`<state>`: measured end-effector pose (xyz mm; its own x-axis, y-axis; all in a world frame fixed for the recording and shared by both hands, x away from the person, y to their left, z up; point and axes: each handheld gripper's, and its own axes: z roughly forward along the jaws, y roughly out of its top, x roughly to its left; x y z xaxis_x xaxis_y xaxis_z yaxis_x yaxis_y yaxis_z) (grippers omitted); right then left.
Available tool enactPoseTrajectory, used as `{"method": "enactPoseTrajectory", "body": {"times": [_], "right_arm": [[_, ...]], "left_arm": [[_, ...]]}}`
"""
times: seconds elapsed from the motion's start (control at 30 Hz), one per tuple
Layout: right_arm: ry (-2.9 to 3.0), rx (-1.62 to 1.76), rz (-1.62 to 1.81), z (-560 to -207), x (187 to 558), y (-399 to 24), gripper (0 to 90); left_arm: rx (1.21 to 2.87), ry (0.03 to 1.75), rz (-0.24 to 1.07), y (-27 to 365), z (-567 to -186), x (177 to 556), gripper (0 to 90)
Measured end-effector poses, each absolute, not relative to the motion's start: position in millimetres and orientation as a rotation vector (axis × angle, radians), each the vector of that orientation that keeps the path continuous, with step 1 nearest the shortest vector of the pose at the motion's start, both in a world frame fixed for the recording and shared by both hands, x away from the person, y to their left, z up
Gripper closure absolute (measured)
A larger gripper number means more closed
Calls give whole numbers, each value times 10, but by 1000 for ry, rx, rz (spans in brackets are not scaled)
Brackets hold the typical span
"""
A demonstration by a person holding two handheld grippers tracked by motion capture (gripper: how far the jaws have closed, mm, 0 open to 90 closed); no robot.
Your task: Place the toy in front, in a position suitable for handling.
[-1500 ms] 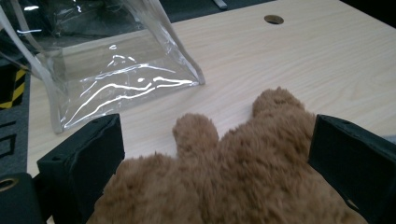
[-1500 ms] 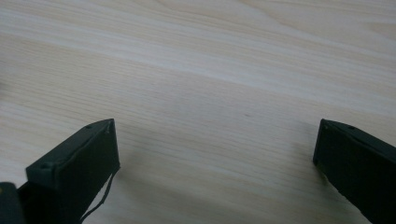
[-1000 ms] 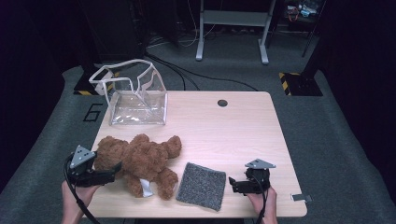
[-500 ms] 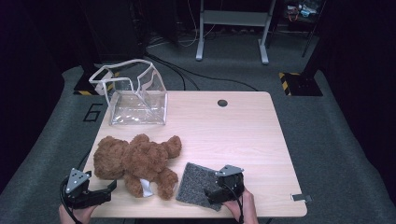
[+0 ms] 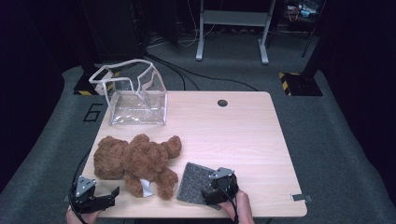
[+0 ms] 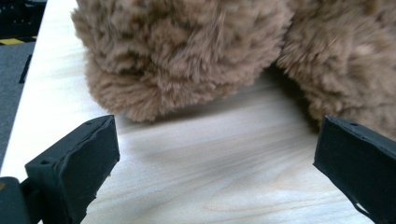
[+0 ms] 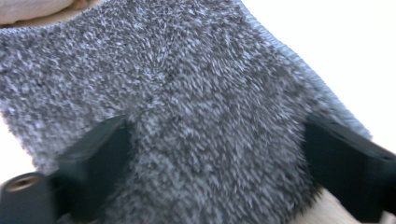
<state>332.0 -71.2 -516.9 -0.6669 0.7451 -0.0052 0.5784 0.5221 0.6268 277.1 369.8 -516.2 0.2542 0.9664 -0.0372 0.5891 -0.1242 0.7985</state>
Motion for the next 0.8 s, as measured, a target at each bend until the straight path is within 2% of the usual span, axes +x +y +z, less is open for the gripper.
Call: {"method": "enactPoseTrajectory", "body": {"times": [0.13, 0.17, 0.2, 0.23, 0.27, 0.4, 0.5, 0.8], "right_arm": [[2451, 1159, 897, -5138, 3324, -796, 367], [2451, 1159, 897, -5138, 3324, -796, 367], [2440, 1156, 908, -5136, 3333, -824, 423], [2424, 1163, 919, -5132, 3344, -870, 535], [2414, 1172, 925, -5132, 3345, -888, 589], [2396, 1184, 969, -5133, 3341, -924, 707], [2374, 1195, 990, -5102, 3337, -1012, 742], [2256, 1257, 998, -4940, 3391, -1385, 746]], "left_arm": [[1800, 1431, 644, 3706, -5200, 2788, 0], [1791, 1430, 649, 3703, -5217, 2796, 0], [1799, 1432, 639, 3703, -5220, 2797, 0], [1797, 1426, 643, 3686, -5238, 2798, 0], [1802, 1426, 637, 3682, -5240, 2800, 0], [1799, 1422, 633, 3680, -5232, 2800, 0], [1801, 1424, 627, 3677, -5223, 2798, 0], [1794, 1405, 634, 3637, -5155, 2800, 0]]}}
